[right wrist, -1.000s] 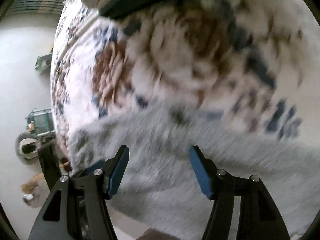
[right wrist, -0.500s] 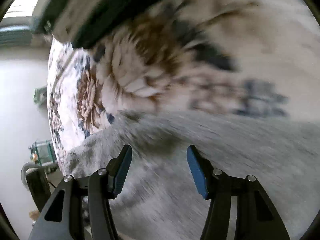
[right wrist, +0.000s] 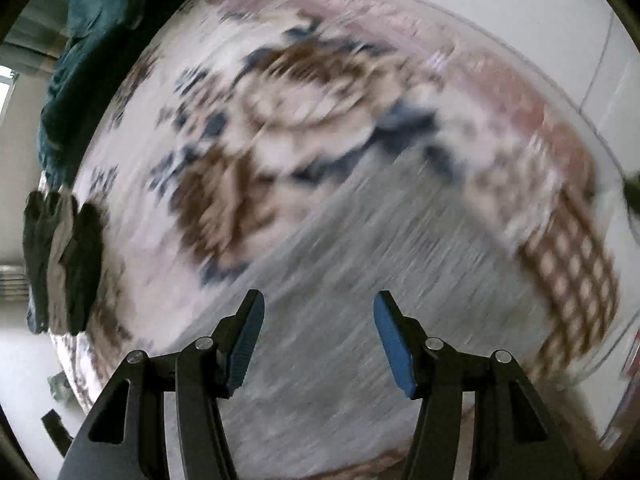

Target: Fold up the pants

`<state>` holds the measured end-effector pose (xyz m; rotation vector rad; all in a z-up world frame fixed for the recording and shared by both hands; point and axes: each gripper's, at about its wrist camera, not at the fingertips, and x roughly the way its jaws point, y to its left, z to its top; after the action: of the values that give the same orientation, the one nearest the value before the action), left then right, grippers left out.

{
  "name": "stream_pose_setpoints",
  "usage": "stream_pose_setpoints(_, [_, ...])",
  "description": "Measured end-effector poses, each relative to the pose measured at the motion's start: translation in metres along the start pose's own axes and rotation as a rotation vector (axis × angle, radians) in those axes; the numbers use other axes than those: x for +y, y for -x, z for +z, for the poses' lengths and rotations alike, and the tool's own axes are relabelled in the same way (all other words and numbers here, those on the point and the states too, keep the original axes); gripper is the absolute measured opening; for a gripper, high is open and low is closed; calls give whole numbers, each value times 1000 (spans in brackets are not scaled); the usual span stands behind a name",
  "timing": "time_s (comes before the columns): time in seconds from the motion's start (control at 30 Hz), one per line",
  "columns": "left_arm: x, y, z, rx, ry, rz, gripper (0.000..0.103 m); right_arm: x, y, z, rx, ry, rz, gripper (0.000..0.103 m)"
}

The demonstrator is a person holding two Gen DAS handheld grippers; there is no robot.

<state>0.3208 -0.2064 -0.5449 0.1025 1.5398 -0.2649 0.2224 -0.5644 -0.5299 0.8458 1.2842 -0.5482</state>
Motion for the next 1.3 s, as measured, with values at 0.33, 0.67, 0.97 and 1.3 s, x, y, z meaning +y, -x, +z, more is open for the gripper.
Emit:
stream_pose_setpoints(0.33, [-109,-25,19,-8,-120,43,91,-11,-73,72,82,263,-126,11])
stream_pose_setpoints(0.67, [-119,-28,16,18,-114,68,91,-50,-37,99,-48,134,-101,1])
stream_pose_setpoints(0.97, [-114,-28,15,26,-112,62,91,-18,-78,80,200,325,-6,63])
stream_pose_setpoints(1.3, [-116,-37,11,30,-94,64,91,-10,-60,54,-7,305,-221,11])
